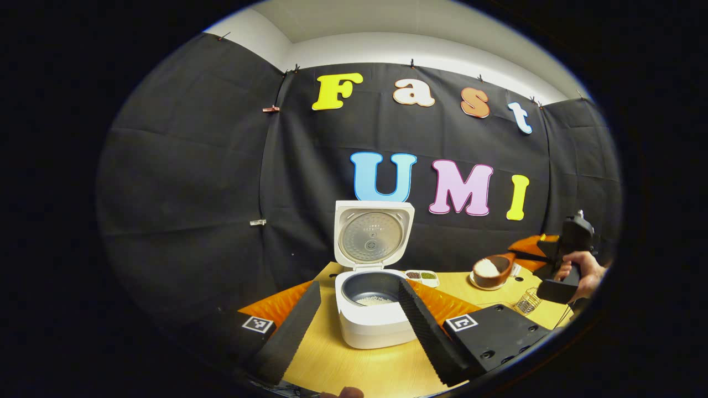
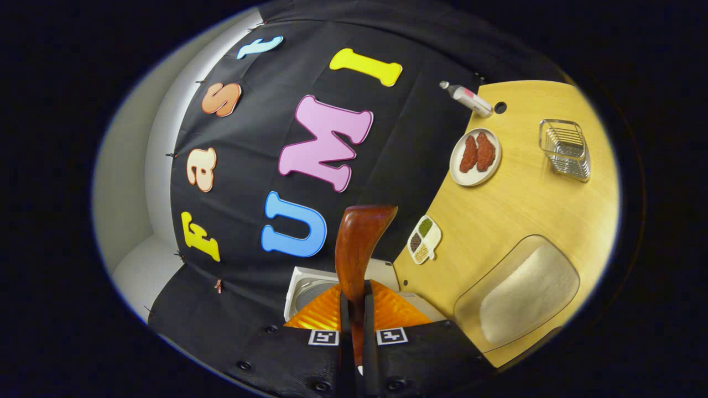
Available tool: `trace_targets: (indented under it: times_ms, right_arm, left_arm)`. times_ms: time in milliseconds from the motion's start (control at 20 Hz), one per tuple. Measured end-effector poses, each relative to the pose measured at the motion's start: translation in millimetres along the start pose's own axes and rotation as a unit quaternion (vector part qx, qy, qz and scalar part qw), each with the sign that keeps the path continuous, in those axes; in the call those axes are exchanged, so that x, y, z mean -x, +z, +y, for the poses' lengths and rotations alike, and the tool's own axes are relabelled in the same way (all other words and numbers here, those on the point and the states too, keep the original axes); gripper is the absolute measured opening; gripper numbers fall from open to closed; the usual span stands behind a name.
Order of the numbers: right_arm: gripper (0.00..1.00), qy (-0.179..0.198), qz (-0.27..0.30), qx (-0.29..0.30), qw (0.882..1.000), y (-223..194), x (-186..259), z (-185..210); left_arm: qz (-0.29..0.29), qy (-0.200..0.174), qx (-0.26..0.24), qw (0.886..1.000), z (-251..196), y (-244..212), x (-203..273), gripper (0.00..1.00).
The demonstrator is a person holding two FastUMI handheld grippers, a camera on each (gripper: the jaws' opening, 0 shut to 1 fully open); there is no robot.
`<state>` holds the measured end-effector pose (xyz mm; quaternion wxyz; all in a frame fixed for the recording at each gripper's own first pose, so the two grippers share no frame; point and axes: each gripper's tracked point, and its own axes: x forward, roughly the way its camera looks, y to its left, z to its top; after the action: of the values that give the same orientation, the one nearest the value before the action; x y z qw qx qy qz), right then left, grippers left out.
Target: Close the left gripper, press the button to open the rice cooker; take a wooden spoon from the chopstick holder with the right hand, scoop a spoonful of rice and pour it into the rice cooker, then put the wooden spoon back into the chopstick holder.
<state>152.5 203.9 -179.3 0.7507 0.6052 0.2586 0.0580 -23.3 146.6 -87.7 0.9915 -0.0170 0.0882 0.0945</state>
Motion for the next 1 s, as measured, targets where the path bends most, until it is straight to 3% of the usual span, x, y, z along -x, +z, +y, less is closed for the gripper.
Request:
trace_targets:
  times_ms: [200,250,350,500,700,1000]
  right_arm:
    - [0.10,0.018,0.015,-0.011,1.000,-45.6,-43.9,29.4]
    - [0.14,0.021,0.015,-0.014,1.000,-56.8,-55.7,34.2]
    - [0.10,0.017,0.017,-0.016,1.000,-79.4,-70.5,47.6]
    - [0.10,0.000,0.017,0.005,1.000,-112.2,-108.4,34.3]
    - [0.10,-0.022,0.028,0.077,0.996,-150.1,-141.8,15.0]
    - [0.10,-0.043,0.049,0.225,0.972,-174.7,-175.2,-4.8]
  left_arm:
    - [0.009,0.001,0.004,1.000,12.9,-12.2,-1.0,0.97]
    - [0.010,0.000,0.007,1.000,15.2,-14.6,-2.0,0.97]
    - [0.015,0.000,0.008,1.000,20.6,-23.1,-4.2,0.97]
    - [0.015,0.002,0.008,1.000,28.1,-29.4,-5.6,0.97]
    - [0.016,0.003,0.012,1.000,38.6,-37.2,-8.9,0.99]
    - [0.038,0.023,0.029,0.999,64.2,-59.6,-16.0,0.99]
